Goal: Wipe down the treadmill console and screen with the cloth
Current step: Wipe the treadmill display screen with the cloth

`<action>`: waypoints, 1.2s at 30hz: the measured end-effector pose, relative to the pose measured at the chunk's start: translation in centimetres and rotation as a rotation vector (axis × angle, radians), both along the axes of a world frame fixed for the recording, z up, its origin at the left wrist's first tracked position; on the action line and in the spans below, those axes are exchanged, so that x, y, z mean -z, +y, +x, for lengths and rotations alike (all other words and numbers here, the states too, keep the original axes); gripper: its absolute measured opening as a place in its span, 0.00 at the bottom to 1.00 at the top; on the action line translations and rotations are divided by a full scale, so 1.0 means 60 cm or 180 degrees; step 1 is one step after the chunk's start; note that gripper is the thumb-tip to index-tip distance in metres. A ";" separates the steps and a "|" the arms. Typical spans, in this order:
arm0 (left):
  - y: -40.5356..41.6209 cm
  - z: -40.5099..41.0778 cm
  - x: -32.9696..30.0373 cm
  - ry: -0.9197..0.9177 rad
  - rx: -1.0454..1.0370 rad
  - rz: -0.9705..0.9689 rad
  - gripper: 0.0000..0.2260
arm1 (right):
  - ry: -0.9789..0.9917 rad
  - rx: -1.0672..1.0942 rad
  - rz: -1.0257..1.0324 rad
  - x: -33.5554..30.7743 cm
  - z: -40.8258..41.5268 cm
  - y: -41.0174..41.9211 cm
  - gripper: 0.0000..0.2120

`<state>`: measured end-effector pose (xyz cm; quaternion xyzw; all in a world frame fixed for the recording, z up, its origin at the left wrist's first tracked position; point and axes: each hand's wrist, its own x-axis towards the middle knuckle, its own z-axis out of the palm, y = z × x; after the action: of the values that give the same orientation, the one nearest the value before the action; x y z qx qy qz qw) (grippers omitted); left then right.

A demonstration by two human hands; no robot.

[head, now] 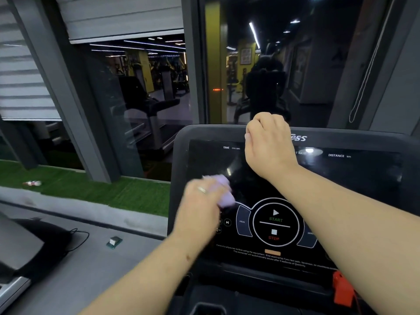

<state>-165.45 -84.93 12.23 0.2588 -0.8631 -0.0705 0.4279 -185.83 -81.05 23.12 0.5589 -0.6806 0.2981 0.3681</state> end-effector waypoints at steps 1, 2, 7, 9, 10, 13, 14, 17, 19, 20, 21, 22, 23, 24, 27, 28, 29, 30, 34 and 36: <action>-0.026 0.008 -0.016 0.0322 -0.0388 0.0145 0.12 | -0.0012 -0.0002 0.0009 0.001 -0.002 0.000 0.10; -0.037 0.008 -0.021 0.0419 -0.0677 0.0252 0.15 | -0.0022 -0.0018 0.0016 0.002 -0.002 0.000 0.10; 0.068 -0.018 0.047 -0.0365 -0.0036 -0.0019 0.26 | -0.0249 -0.0303 0.0174 -0.013 -0.001 0.009 0.06; 0.067 -0.010 0.048 -0.0452 0.0167 0.0086 0.29 | -0.0475 -0.0553 0.0243 -0.006 0.009 0.035 0.08; 0.059 -0.007 0.033 -0.0412 0.0315 0.0150 0.29 | -0.0543 -0.0658 0.0200 0.009 0.021 0.053 0.11; 0.049 0.000 -0.023 -0.0210 0.0789 0.0569 0.24 | -0.0676 -0.0878 0.0352 0.093 0.080 0.109 0.21; 0.051 0.001 -0.031 -0.0122 0.0805 0.0745 0.22 | -0.0732 -0.0896 0.0564 0.119 0.099 0.120 0.24; 0.052 0.006 -0.038 -0.0072 0.0480 0.1016 0.17 | -0.0870 -0.0806 0.1084 0.154 0.131 0.122 0.28; 0.039 0.009 -0.031 -0.0247 0.0208 0.1025 0.20 | -0.0917 -0.0862 0.1133 0.156 0.142 0.116 0.27; 0.035 0.009 -0.032 -0.0258 0.0167 0.1060 0.21 | -0.0912 -0.0917 0.1143 0.158 0.145 0.115 0.26; 0.033 0.011 -0.034 -0.0194 0.0260 0.1131 0.20 | -0.0901 -0.0964 0.1175 0.162 0.146 0.116 0.25; 0.031 0.013 -0.034 -0.0116 0.0343 0.1119 0.19 | -0.0854 -0.0985 0.1217 0.165 0.143 0.118 0.26; 0.033 0.015 -0.035 -0.0148 0.0333 0.1031 0.19 | -0.0748 -0.0980 0.1295 0.166 0.139 0.121 0.27; 0.033 0.017 -0.035 -0.0278 0.0260 0.0914 0.20 | -0.0591 -0.0942 0.1371 0.166 0.130 0.124 0.27; 0.032 0.021 -0.038 -0.0556 0.0223 0.0740 0.33 | -0.0118 -0.0597 0.1282 0.150 0.081 0.139 0.18; 0.032 0.021 -0.043 -0.0608 0.0194 0.0624 0.36 | -0.0097 -0.0341 0.1138 0.141 0.055 0.149 0.18; 0.031 0.020 -0.047 -0.0668 0.0128 0.0485 0.38 | -0.0229 -0.0036 0.0898 0.132 0.026 0.157 0.17; 0.030 0.018 -0.053 -0.0718 0.0058 0.0371 0.39 | -0.0498 0.0260 0.0516 0.124 0.002 0.166 0.15; 0.025 -0.008 -0.076 -0.0911 -0.0223 0.0020 0.44 | -0.1114 0.0545 0.0054 0.136 0.041 0.140 0.14; 0.021 -0.027 -0.093 -0.1035 -0.0335 -0.0165 0.45 | -0.0483 0.0098 0.0682 0.165 0.093 0.127 0.10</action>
<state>-167.07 -83.68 17.79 0.3006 -0.9077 0.0171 0.2923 -180.26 -73.42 13.20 0.5604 -0.7430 0.2594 0.2582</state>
